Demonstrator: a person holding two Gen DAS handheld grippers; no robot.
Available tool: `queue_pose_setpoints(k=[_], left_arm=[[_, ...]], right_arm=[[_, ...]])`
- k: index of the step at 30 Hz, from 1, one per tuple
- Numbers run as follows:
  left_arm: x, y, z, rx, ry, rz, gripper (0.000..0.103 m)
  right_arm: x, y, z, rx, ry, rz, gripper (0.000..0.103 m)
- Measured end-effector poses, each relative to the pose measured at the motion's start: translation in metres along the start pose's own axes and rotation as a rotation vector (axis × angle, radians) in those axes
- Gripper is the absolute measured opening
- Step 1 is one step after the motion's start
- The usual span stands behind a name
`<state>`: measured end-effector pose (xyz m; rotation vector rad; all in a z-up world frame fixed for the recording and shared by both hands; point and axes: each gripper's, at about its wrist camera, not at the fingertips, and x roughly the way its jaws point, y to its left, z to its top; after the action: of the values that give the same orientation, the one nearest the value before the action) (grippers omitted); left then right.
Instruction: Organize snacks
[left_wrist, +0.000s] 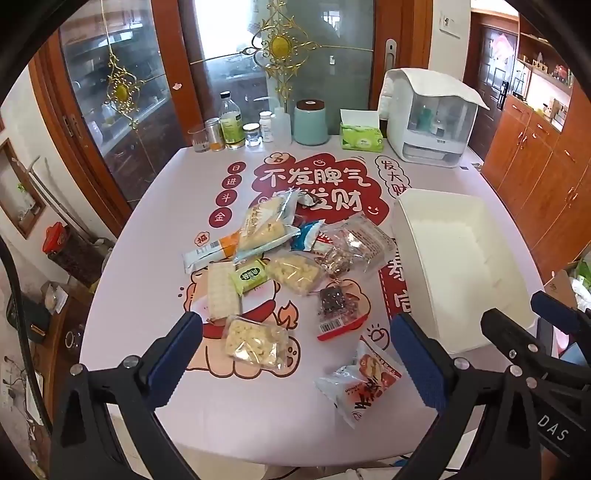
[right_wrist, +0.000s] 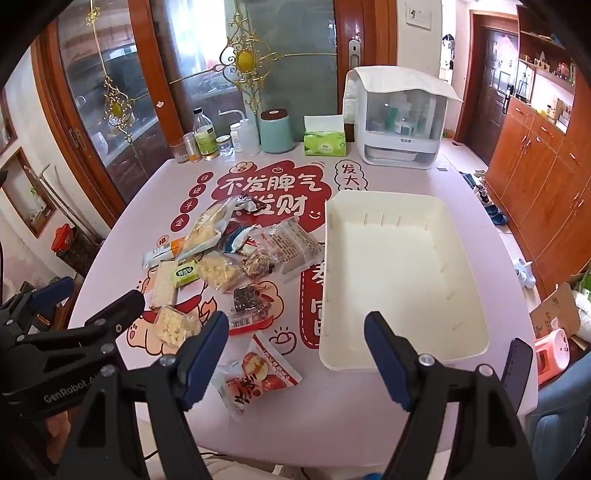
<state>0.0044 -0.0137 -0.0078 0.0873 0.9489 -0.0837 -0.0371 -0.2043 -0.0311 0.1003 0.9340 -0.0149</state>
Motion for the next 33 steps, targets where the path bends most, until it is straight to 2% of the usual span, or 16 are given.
queue_pose_setpoints(k=[10, 33], left_arm=[[0.001, 0.002, -0.002, -0.009, 0.004, -0.035, 0.098], [-0.006, 0.005, -0.011, -0.021, 0.000, -0.021, 0.098]], right_arm=[[-0.001, -0.001, 0.002, -0.007, 0.001, 0.000, 0.076], [-0.004, 0.005, -0.006, -0.020, -0.014, 0.021, 0.076]])
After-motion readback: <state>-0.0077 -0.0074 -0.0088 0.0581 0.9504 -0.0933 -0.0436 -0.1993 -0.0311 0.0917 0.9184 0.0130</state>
